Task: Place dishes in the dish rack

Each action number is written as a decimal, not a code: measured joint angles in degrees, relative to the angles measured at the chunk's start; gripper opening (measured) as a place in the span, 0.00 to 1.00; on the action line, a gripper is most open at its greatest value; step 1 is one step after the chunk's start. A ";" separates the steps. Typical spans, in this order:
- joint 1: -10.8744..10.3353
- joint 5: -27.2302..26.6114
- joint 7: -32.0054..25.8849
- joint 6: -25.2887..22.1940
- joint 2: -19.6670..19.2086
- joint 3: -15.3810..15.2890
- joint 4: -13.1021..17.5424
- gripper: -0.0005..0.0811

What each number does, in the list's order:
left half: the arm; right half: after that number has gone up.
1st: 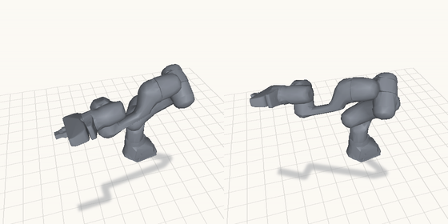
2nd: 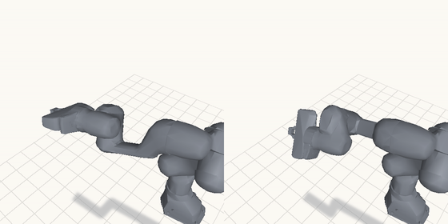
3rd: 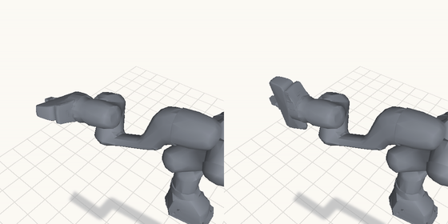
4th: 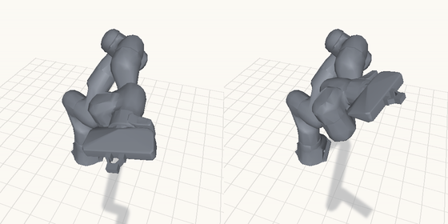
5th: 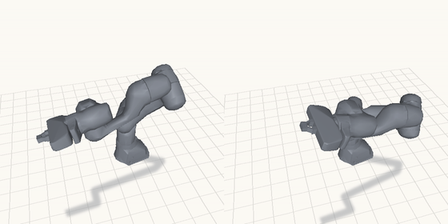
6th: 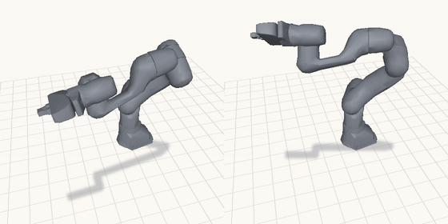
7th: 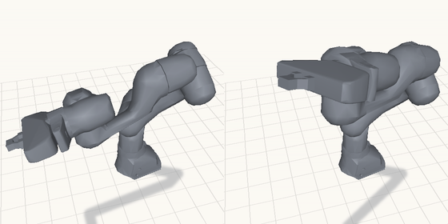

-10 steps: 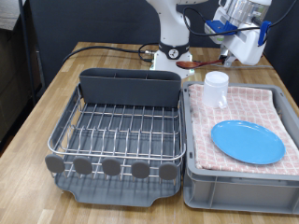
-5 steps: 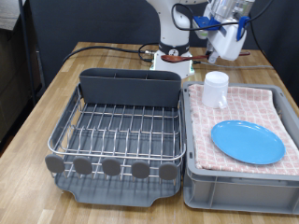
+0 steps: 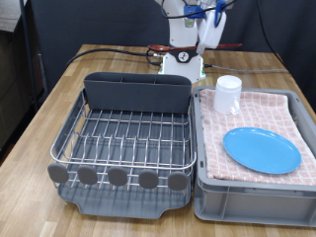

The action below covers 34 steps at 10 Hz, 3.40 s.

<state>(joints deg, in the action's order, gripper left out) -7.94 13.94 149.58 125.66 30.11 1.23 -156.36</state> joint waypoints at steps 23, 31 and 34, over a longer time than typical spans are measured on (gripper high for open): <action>-10.45 -16.58 -30.34 9.18 -3.66 34.12 -6.29 0.12; -5.95 -7.59 -24.61 14.42 -7.71 30.34 -5.90 0.48; -2.08 1.15 -15.63 11.71 -6.19 23.19 -4.89 0.89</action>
<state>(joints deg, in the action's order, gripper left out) -10.02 15.09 133.95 137.37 23.93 24.42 -161.25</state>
